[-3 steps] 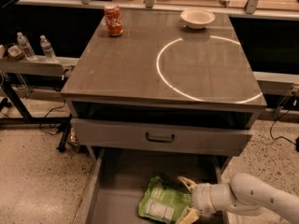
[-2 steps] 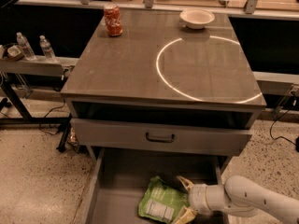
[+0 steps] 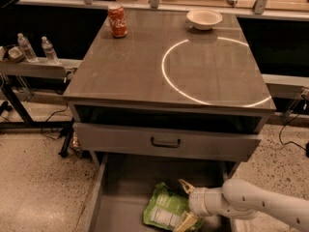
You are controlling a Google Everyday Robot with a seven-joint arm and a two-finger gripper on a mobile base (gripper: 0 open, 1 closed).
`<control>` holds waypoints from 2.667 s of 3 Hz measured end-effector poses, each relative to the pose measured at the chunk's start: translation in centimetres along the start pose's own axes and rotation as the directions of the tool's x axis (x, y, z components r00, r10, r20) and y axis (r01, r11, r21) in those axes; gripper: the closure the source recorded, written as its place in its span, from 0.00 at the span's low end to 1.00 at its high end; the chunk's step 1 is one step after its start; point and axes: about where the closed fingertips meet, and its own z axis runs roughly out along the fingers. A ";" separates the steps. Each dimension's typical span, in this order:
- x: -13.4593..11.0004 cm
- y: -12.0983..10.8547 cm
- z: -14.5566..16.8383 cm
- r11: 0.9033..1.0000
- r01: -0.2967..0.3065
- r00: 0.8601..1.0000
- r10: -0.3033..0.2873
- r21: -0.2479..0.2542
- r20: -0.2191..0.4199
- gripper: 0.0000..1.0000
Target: Pick green rice chip bag from middle drawer and place on counter
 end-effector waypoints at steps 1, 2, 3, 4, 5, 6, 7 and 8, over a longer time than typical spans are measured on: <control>0.2 0.2 1.4 0.998 0.055 0.994 -0.058 -0.036 -0.088 0.23; 0.7 0.5 2.2 0.996 0.065 0.987 -0.073 -0.061 -0.141 0.54; 1.2 0.9 2.3 0.996 0.055 0.984 -0.065 -0.068 -0.163 0.85; 0.9 0.8 2.1 0.996 0.055 0.984 -0.065 -0.068 -0.163 1.00; 0.9 0.8 2.1 0.996 0.055 0.984 -0.065 -0.068 -0.163 1.00; -0.7 0.9 -0.8 0.998 0.037 0.991 -0.043 -0.052 -0.127 1.00; -6.0 -0.6 -8.3 1.000 0.018 1.000 -0.017 0.019 -0.010 1.00; -5.3 1.5 -11.0 0.999 -0.041 0.999 0.040 0.008 0.024 1.00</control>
Offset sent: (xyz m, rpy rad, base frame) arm 0.0000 0.0139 -0.0242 -0.1934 0.0157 0.1019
